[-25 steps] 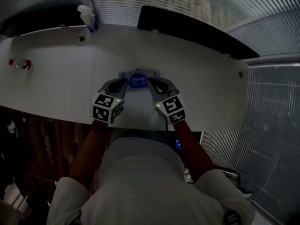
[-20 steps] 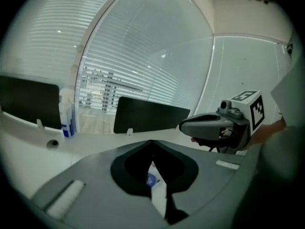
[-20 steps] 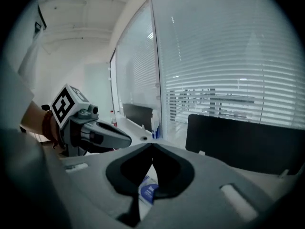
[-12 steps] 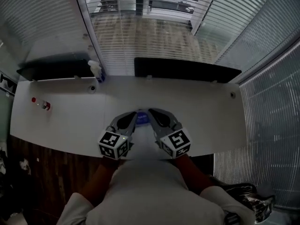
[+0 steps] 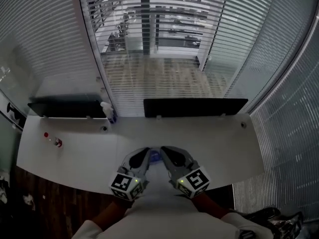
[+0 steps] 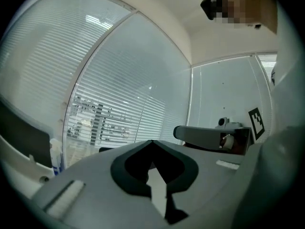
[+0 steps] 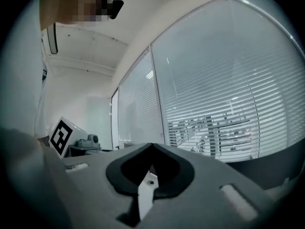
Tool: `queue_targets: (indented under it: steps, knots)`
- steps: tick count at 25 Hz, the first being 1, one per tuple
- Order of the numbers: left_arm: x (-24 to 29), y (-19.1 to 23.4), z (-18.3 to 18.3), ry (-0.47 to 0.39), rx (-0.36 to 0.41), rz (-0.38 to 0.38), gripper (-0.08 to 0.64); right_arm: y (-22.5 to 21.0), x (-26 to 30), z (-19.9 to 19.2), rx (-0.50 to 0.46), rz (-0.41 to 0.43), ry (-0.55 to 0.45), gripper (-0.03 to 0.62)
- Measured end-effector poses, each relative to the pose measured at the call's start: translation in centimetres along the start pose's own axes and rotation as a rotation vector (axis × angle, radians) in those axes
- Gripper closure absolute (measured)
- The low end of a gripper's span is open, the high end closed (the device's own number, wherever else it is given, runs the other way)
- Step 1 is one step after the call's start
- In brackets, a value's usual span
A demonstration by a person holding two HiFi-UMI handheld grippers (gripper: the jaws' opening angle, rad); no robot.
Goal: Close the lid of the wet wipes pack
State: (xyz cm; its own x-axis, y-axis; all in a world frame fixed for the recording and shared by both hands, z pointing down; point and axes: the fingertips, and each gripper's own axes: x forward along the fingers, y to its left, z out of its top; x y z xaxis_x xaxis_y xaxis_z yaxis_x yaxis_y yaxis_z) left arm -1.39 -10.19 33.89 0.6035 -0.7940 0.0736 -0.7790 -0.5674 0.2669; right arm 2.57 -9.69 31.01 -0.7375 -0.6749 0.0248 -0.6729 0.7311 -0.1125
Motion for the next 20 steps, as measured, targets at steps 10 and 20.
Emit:
queue_targets:
  steps: [10,20]
  knots:
    - [-1.6,-1.8,1.0,-0.044,0.009,-0.010,0.557,2.5,-1.6,0.6,0.022,0.039,-0.026,0.591]
    - [-0.3,-3.2,0.9,-0.059,0.014,-0.032,0.557,0.9,-1.7,1.0,0.023,0.021,-0.043,0.591]
